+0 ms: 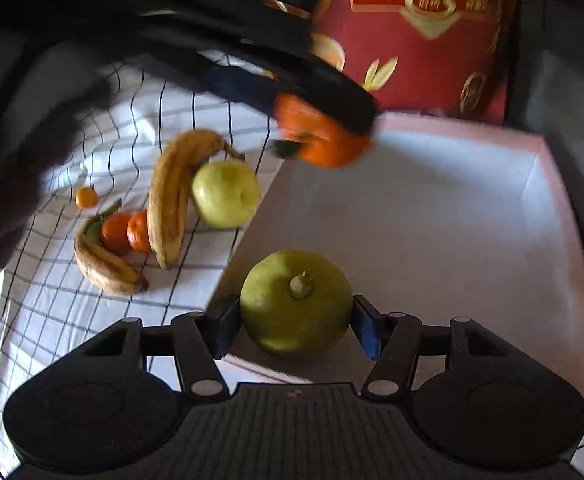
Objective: Organize fruits
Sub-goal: 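Carry the green citrus and tangerine over the pink box with both grippers, then open the left gripper dropping the tangerine while the right releases the citrus in the box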
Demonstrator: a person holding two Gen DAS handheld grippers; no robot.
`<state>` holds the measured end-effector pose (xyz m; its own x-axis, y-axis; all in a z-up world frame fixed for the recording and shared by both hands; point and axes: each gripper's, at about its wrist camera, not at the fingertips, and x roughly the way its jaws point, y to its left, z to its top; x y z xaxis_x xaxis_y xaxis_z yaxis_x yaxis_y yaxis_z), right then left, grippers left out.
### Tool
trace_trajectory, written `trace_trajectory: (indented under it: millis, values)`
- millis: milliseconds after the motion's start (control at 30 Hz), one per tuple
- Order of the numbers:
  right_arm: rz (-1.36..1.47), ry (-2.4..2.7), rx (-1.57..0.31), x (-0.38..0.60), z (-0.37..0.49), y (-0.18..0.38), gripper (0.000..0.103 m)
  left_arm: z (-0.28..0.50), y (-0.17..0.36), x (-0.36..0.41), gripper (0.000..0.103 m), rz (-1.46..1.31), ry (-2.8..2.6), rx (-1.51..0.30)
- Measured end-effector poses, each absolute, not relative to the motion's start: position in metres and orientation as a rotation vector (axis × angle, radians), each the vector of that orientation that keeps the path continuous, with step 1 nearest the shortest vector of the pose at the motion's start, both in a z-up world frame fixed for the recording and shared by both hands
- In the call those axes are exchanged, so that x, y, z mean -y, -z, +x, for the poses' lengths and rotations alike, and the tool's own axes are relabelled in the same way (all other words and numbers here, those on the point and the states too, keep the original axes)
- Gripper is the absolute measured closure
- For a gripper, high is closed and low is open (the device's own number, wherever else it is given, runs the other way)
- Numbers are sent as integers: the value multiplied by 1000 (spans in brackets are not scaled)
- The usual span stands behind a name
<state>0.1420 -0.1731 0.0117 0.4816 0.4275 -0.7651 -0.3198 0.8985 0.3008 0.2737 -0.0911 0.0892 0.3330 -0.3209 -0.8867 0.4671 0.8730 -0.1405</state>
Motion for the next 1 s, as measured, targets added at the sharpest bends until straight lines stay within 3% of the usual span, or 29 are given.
trace_trajectory:
  millis: [367, 767, 1000]
  values:
    - [146, -514, -931, 183, 130, -18, 42, 273, -41, 127, 50, 444, 516, -1343]
    - [192, -496, -873, 192, 118, -24, 42, 260, -68, 70, 49, 263, 509, -1262]
    - [172, -475, -881, 185, 118, -24, 42, 266, -65, 93, 51, 335, 473, -1300]
